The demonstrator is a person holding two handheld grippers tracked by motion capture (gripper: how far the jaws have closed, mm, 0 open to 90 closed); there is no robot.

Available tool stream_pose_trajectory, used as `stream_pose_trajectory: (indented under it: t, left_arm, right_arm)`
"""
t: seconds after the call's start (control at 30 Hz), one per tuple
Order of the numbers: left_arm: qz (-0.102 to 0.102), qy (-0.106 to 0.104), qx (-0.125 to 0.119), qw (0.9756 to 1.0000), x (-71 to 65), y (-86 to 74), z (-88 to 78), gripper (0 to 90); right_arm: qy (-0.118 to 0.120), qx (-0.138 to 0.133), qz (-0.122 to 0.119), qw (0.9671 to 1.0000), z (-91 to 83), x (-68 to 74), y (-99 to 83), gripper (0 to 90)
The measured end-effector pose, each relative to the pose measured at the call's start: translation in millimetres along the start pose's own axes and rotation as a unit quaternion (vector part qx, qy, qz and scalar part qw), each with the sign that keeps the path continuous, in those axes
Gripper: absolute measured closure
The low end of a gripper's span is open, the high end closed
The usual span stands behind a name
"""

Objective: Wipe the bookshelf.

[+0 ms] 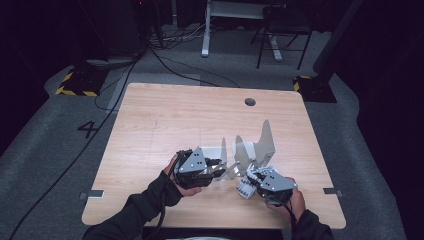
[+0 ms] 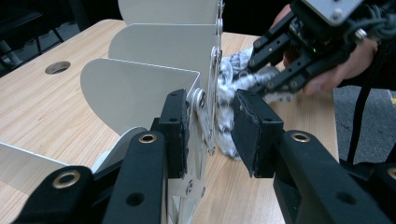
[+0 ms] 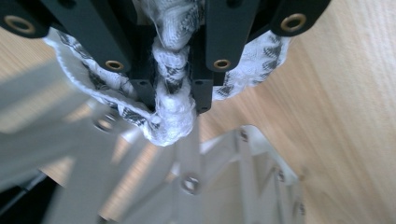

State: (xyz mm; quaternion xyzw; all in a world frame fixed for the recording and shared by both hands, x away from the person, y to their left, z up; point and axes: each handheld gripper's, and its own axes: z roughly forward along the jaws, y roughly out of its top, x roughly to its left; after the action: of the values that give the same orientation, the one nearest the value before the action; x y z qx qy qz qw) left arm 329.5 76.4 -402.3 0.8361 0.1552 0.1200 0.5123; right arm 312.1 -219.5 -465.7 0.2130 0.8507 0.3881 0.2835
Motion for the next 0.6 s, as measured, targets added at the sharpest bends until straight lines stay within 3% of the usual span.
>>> stream_pose_trajectory:
  t: [0.17, 0.33, 0.37, 0.4, 0.43, 0.5, 0.6]
  left_arm:
    - [-0.002, 0.004, -0.002, 1.0000, -2.1, 0.5, 2.5, 65.3]
    - [-0.005, 0.005, -0.004, 1.0000, -2.8, 0.5, 3.1, 64.7]
    - [-0.005, 0.005, -0.004, 1.0000, -2.8, 0.5, 3.1, 64.6]
    - [-0.003, 0.006, -0.003, 1.0000, -2.6, 0.8, 3.3, 64.7]
    - [-0.003, 0.006, -0.003, 1.0000, -2.6, 0.8, 3.3, 64.4]
    - [-0.003, 0.006, -0.001, 1.0000, -1.7, 1.3, 3.4, 63.8]
    - [-0.002, 0.004, -0.001, 1.0000, -1.0, 1.3, 3.3, 64.5]
  right_arm:
    - [-0.034, -0.005, 0.010, 0.9993, -10.9, -13.7, -3.4, 78.2]
    - [-0.074, -0.050, 0.051, 0.9947, -30.2, -34.9, 2.7, 78.2]
    - [-0.074, -0.050, 0.051, 0.9947, -30.2, -34.9, 2.7, 78.2]
    - [-0.078, -0.076, 0.053, 0.9927, -39.6, -36.5, 10.7, 78.2]
    - [-0.078, -0.076, 0.053, 0.9927, -39.6, -36.5, 10.7, 78.2]
    - [-0.057, -0.113, 0.065, 0.9899, -47.1, -35.7, 18.0, 78.2]
    - [-0.055, -0.128, 0.036, 0.9897, -50.5, -24.4, 30.1, 78.3]
